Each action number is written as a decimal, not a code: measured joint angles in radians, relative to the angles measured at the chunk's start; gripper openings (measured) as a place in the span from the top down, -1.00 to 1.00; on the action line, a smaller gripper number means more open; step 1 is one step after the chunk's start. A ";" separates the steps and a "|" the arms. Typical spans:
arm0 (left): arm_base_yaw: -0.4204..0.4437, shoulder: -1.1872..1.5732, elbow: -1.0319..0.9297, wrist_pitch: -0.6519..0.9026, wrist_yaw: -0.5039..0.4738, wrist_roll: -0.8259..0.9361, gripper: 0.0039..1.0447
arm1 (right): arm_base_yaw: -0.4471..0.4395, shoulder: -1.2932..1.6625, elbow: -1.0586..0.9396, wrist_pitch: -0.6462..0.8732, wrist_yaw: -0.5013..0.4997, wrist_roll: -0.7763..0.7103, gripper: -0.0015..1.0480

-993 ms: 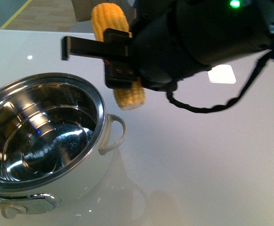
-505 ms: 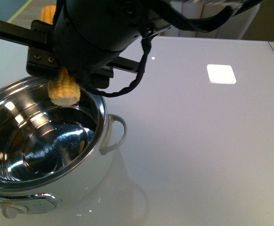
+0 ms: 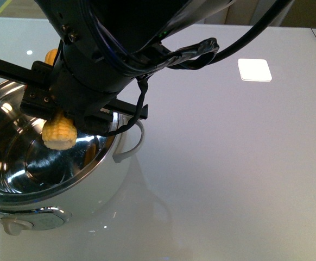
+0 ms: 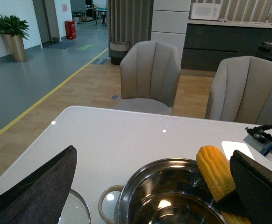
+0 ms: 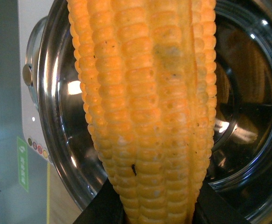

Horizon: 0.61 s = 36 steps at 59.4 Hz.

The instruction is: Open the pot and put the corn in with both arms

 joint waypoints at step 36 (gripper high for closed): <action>0.000 0.000 0.000 0.000 0.000 0.000 -0.87 | -0.008 -0.001 -0.039 0.022 0.003 0.086 -0.83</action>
